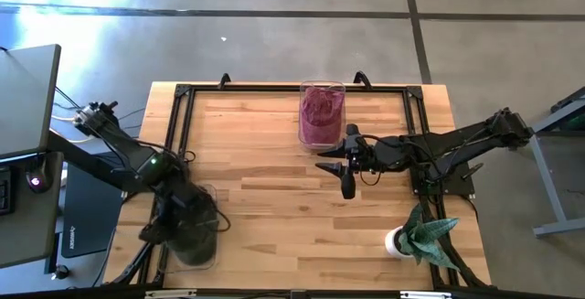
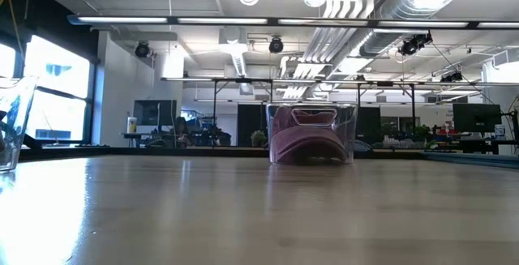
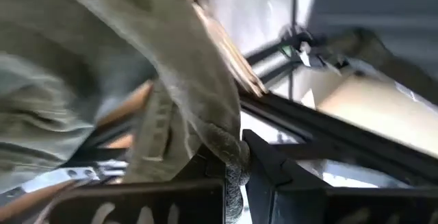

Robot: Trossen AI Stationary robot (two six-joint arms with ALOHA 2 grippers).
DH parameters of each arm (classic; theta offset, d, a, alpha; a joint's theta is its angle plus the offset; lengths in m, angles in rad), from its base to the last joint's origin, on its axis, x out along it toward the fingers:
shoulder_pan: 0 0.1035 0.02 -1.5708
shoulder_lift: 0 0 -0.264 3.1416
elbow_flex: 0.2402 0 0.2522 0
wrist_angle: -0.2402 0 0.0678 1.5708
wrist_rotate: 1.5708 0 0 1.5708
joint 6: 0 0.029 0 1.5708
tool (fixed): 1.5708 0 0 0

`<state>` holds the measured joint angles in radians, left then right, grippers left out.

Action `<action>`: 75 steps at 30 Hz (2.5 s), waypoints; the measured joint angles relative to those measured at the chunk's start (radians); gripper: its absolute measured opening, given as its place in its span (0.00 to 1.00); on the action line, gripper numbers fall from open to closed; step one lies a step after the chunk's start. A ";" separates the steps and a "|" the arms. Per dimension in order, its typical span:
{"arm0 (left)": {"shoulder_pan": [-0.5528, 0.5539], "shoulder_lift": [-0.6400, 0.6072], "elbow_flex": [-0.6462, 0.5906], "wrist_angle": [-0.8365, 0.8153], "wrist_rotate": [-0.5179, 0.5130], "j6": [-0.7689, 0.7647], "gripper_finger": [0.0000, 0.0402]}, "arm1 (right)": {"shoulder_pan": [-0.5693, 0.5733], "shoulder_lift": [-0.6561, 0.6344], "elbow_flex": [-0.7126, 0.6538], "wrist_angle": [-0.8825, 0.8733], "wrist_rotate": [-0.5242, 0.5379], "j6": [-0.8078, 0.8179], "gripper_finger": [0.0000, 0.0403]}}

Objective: Pick & Place hat
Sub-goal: Put the black cap into the bottom transparent bin

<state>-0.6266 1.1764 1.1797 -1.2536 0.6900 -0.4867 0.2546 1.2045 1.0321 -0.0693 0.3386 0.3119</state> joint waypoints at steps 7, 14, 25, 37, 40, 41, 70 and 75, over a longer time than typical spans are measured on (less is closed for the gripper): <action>-0.002 -0.145 -0.166 0.094 -0.108 -0.222 0.02 | 0.000 0.000 0.000 0.002 0.000 0.001 0.35; -0.002 -0.239 -0.328 0.147 -0.204 -0.354 0.02 | 0.000 0.000 0.000 0.013 -0.001 0.001 0.35; -0.001 -0.283 -0.372 0.062 -0.327 -0.488 0.28 | -0.002 0.000 0.000 0.015 0.009 -0.005 0.35; -0.001 -0.293 -0.179 0.135 -0.197 -0.676 0.43 | -0.055 0.000 0.000 0.015 -0.013 -0.006 0.35; -0.002 -0.293 -0.115 0.240 -0.266 -0.733 0.38 | -0.066 0.000 0.000 0.015 -0.022 -0.006 0.35; -0.002 -0.291 -0.102 0.267 -0.303 -0.758 0.36 | -0.068 0.000 0.000 0.015 -0.030 -0.006 0.35; -0.001 0.279 -0.111 0.136 -0.505 -0.883 0.01 | -0.072 0.000 0.000 -0.130 -0.245 -0.078 0.35; 0.017 0.290 -0.128 0.097 -0.622 -0.872 0.01 | -0.072 0.000 0.000 -0.130 -0.241 -0.087 0.35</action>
<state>-0.6099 1.4667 1.0517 -1.1562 0.0680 -1.3586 0.1829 1.2041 1.0321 -0.1989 0.0979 0.2250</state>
